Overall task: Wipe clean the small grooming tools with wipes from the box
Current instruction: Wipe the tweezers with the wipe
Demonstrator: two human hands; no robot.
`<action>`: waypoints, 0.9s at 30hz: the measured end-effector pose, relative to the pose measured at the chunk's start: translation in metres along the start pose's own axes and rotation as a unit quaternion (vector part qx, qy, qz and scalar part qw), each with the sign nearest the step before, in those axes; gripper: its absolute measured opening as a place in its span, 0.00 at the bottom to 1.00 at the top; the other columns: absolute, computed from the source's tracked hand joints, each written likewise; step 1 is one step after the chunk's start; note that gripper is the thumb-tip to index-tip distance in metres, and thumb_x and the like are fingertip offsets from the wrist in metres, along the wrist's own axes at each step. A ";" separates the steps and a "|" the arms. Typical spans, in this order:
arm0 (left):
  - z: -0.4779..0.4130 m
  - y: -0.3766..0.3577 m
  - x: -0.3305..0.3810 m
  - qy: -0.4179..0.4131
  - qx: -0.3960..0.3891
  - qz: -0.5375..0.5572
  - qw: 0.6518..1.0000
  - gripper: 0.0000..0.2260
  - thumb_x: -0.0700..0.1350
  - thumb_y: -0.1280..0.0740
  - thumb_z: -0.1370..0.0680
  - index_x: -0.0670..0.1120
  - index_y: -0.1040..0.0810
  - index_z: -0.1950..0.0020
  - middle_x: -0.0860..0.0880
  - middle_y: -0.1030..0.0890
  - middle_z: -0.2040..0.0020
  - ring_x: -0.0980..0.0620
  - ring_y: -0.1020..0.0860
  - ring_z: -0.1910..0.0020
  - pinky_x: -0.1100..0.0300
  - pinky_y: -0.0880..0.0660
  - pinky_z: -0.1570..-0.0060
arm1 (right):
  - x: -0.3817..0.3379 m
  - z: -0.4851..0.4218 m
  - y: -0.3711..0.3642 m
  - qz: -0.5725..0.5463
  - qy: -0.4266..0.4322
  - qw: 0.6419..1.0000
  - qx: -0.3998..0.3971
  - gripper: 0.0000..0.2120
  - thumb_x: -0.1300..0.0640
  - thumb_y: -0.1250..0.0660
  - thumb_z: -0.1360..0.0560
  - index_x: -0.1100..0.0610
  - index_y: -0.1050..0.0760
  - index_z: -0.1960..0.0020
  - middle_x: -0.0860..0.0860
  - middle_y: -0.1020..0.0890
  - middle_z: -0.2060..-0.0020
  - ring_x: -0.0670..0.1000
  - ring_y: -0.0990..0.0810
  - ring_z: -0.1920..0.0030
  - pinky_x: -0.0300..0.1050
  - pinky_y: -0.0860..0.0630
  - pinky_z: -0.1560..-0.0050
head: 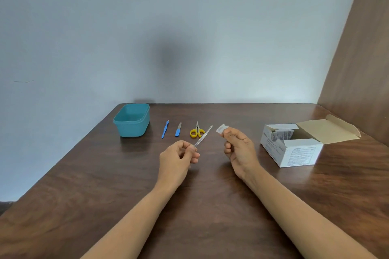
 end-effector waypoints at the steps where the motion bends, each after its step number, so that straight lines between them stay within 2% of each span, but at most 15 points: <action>1: 0.000 0.000 0.000 -0.005 -0.001 -0.005 1.000 0.08 0.44 0.36 0.20 0.43 0.20 0.54 0.51 0.15 0.63 0.58 0.18 0.66 0.71 0.25 0.67 | 0.000 0.000 0.000 0.004 -0.001 1.000 0.000 0.07 0.67 0.35 0.25 0.58 0.22 0.58 0.54 0.21 0.59 0.43 0.33 0.76 0.32 0.34 0.75; 4: 0.000 0.000 0.003 -0.020 -0.005 -0.020 1.000 0.08 0.44 0.36 0.20 0.44 0.20 0.54 0.52 0.16 0.63 0.60 0.18 0.67 0.75 0.28 0.67 | 0.001 0.000 0.000 0.013 -0.004 1.000 -0.003 0.07 0.67 0.34 0.25 0.58 0.22 0.58 0.55 0.20 0.59 0.43 0.32 0.76 0.32 0.34 0.75; 9: 0.000 -0.002 0.005 -0.037 -0.015 -0.034 0.999 0.06 0.43 0.36 0.20 0.45 0.20 0.55 0.53 0.16 0.63 0.61 0.19 0.67 0.75 0.27 0.64 | 0.001 0.001 -0.001 0.027 -0.007 0.999 -0.016 0.06 0.65 0.33 0.25 0.58 0.21 0.58 0.54 0.18 0.60 0.43 0.32 0.75 0.33 0.33 0.74; 21: -0.002 -0.003 0.004 -0.054 -0.023 -0.057 0.997 0.05 0.42 0.35 0.21 0.46 0.20 0.55 0.54 0.17 0.64 0.62 0.19 0.67 0.77 0.28 0.64 | 0.002 0.001 -0.001 0.044 -0.016 0.999 -0.024 0.07 0.67 0.34 0.25 0.59 0.22 0.59 0.54 0.17 0.62 0.43 0.32 0.76 0.32 0.33 0.75; 27: -0.004 -0.002 0.005 -0.075 -0.029 -0.078 0.994 0.05 0.41 0.35 0.21 0.45 0.20 0.55 0.54 0.17 0.64 0.63 0.20 0.68 0.76 0.27 0.64 | 0.003 0.000 -0.002 0.065 -0.019 0.997 -0.028 0.02 0.65 0.32 0.26 0.60 0.22 0.56 0.53 0.18 0.63 0.42 0.32 0.76 0.32 0.34 0.76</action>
Point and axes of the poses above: each hand's wrist, its own z-axis away from the middle knuckle, its own y-axis out of the back of the hand, x = y × z, the point moved 5 cm from there along -z, towards the middle knuckle
